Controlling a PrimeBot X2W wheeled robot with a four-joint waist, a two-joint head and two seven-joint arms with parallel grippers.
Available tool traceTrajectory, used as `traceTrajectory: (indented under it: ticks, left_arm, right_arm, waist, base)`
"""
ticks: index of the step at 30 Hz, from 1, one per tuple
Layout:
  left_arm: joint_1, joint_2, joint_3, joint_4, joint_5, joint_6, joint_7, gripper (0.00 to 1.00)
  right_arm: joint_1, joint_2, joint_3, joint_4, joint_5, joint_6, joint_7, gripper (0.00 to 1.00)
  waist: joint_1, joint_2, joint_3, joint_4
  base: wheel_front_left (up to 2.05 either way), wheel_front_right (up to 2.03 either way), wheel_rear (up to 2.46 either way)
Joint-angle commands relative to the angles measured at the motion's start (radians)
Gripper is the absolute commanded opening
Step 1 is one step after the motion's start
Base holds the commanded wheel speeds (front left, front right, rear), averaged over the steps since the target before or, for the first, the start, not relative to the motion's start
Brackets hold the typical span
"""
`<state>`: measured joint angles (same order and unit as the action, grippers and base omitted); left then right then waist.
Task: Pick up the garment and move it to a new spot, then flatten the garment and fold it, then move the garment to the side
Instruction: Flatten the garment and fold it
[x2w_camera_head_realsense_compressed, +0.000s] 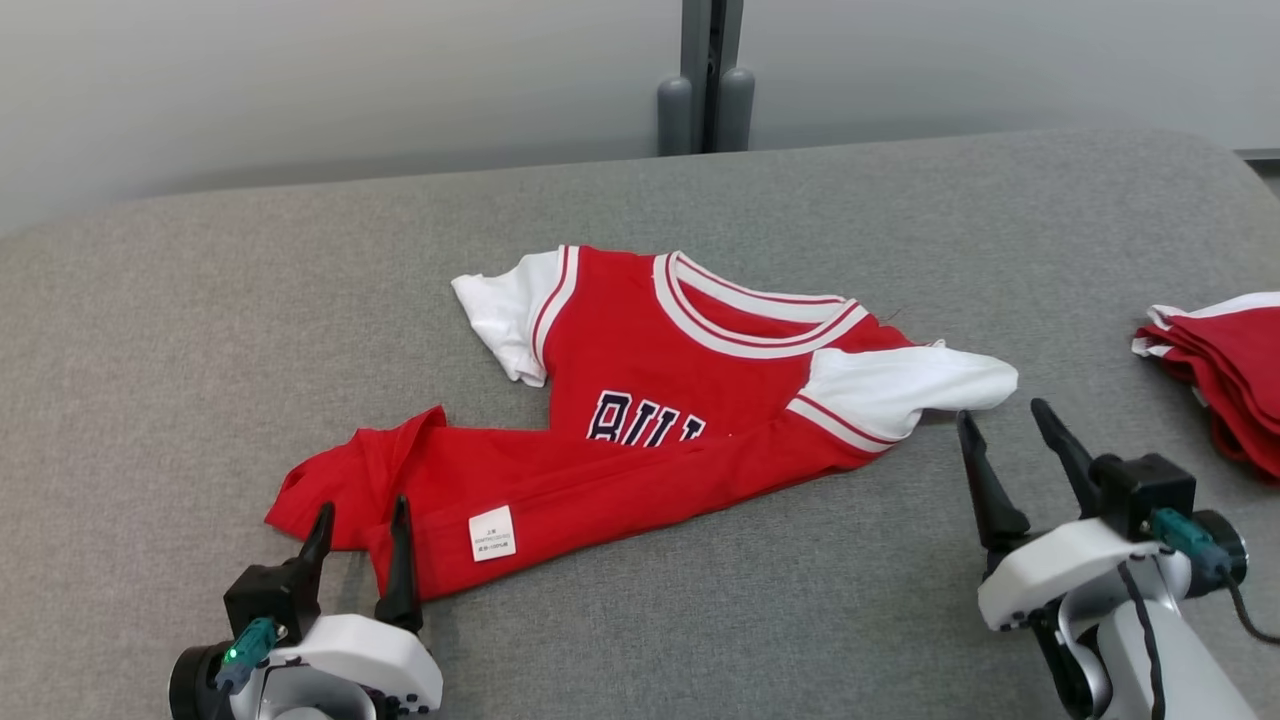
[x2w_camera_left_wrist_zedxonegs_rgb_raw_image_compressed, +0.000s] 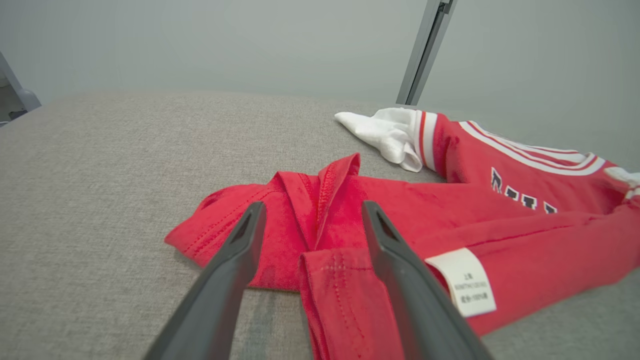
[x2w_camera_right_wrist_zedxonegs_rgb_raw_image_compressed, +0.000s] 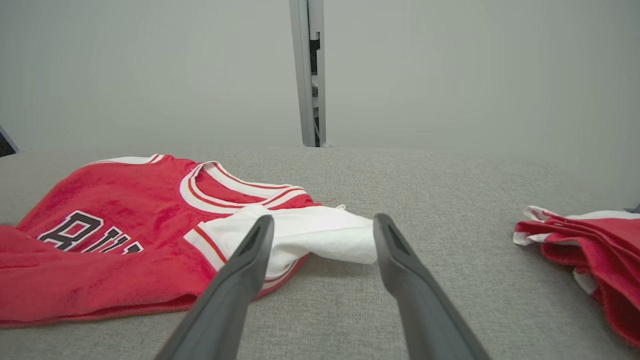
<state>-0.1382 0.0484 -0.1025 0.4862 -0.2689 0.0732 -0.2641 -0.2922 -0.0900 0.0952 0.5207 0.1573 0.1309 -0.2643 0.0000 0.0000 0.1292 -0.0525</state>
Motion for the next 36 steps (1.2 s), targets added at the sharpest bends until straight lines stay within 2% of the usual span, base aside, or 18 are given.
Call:
traceTrajectory:
  ticks: [1,6,11,18,26,34,35,36]
  left_arm:
    - [-0.019,0.005,-0.003,-0.010,0.003,0.008,0.000,1.00]
    - [-0.029,0.004,-0.023,-0.026,0.003,0.007,0.000,1.00]
    - [-0.039,0.005,-0.036,-0.021,-0.004,0.008,0.000,1.00]
    - [-0.048,0.004,-0.068,-0.006,-0.031,0.007,0.000,1.00]
    - [-0.063,0.005,-0.106,-0.008,-0.062,0.015,0.000,1.00]
    - [-0.078,0.004,-0.111,-0.019,-0.072,0.022,0.000,1.00]
    - [-0.080,0.004,-0.109,-0.020,-0.072,0.022,0.000,1.00]
    - [-0.081,0.004,-0.108,-0.021,-0.071,0.021,0.000,1.00]
  right_arm:
    - [-0.022,-0.015,0.002,0.017,0.001,0.000,0.001,1.00]
    - [-0.135,-0.058,0.058,0.149,0.051,0.000,0.001,1.00]
    - [-0.277,-0.111,0.215,0.245,0.120,0.000,0.032,1.00]
    - [-0.426,-0.178,0.472,0.297,0.273,0.000,0.202,1.00]
    - [-0.517,-0.246,0.693,0.313,0.458,0.000,0.418,1.00]
    - [-0.537,-0.277,0.794,0.339,0.549,0.000,0.432,1.00]
    - [-0.535,-0.278,0.804,0.345,0.563,0.000,0.430,0.83]
    - [-0.533,-0.278,0.814,0.352,0.574,0.000,0.426,0.49]
  waist:
    - [0.0000,0.0000,0.013,0.010]
    - [0.0000,0.0000,0.038,0.031]
    - [0.0000,0.0000,0.049,0.046]
    - [0.0000,0.0000,0.051,0.077]
    - [0.0000,0.0000,0.081,0.126]
    - [0.0000,0.0000,0.116,0.152]
    - [0.0000,0.0000,0.119,0.153]
    - [0.0000,0.0000,0.121,0.154]
  base:
    - [0.00,0.00,0.00]
    - [0.00,0.00,0.00]
    - [0.00,0.00,0.00]
    - [0.00,0.00,0.00]
    - [0.00,0.00,0.00]
    - [0.00,0.00,0.00]
    - [0.00,0.00,0.00]
    - [0.00,0.00,0.00]
